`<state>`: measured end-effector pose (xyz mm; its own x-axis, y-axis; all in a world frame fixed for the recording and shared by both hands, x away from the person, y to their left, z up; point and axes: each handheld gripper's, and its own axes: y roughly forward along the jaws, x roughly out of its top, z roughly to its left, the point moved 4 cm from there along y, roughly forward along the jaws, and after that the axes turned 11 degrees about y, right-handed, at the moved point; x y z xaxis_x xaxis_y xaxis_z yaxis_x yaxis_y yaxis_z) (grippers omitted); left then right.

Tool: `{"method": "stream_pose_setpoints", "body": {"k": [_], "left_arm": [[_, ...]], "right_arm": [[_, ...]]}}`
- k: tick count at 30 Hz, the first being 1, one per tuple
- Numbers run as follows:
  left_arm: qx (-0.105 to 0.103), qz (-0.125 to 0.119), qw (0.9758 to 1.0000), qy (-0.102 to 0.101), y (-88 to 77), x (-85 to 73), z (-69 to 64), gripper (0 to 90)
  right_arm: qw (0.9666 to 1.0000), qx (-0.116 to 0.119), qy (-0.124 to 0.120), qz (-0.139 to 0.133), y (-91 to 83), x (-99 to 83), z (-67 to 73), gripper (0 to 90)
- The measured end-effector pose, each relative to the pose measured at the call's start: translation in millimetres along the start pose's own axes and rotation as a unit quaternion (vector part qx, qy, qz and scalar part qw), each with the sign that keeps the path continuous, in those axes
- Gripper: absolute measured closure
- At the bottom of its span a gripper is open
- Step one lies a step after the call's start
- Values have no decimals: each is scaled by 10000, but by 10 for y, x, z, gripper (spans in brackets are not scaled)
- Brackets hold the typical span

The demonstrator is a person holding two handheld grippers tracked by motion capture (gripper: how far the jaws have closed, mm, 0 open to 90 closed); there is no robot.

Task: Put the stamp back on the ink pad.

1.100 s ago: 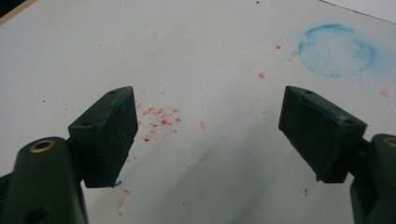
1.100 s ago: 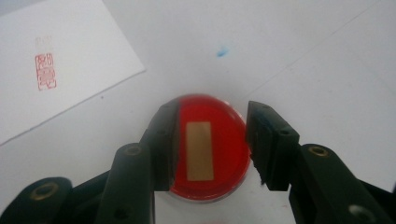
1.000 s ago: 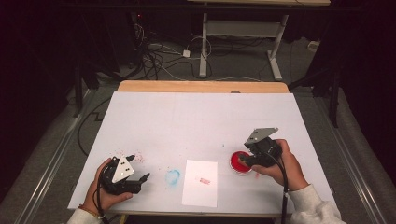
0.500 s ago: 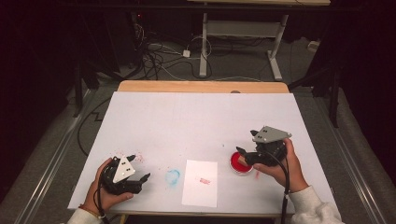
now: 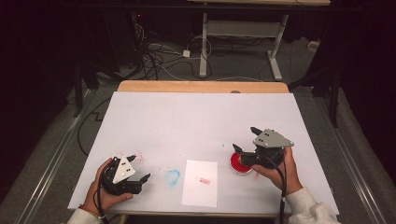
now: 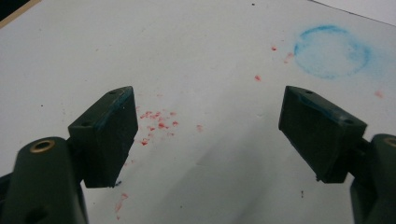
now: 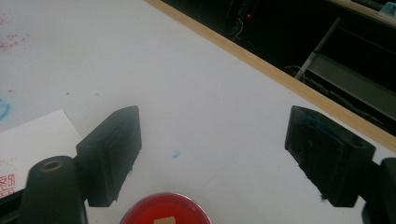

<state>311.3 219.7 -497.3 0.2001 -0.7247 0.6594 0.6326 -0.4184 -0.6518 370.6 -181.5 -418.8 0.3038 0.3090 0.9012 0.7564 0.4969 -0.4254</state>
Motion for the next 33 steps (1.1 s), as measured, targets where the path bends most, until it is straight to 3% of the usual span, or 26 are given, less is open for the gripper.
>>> {"method": "stream_pose_setpoints", "body": {"k": [5,26,33], "left_arm": [[15,-8,10000,-10,-1,2,-1,191],[25,-32,10000,11,-6,17,-12,191],[56,-22,10000,17,-4,18,-12,191]], "right_arm": [[9996,-173,-77,-230,-71,30,16,173],[9976,-365,-461,-367,-311,-19,40,165],[9971,-422,-463,-430,-400,-52,9,165]]}}
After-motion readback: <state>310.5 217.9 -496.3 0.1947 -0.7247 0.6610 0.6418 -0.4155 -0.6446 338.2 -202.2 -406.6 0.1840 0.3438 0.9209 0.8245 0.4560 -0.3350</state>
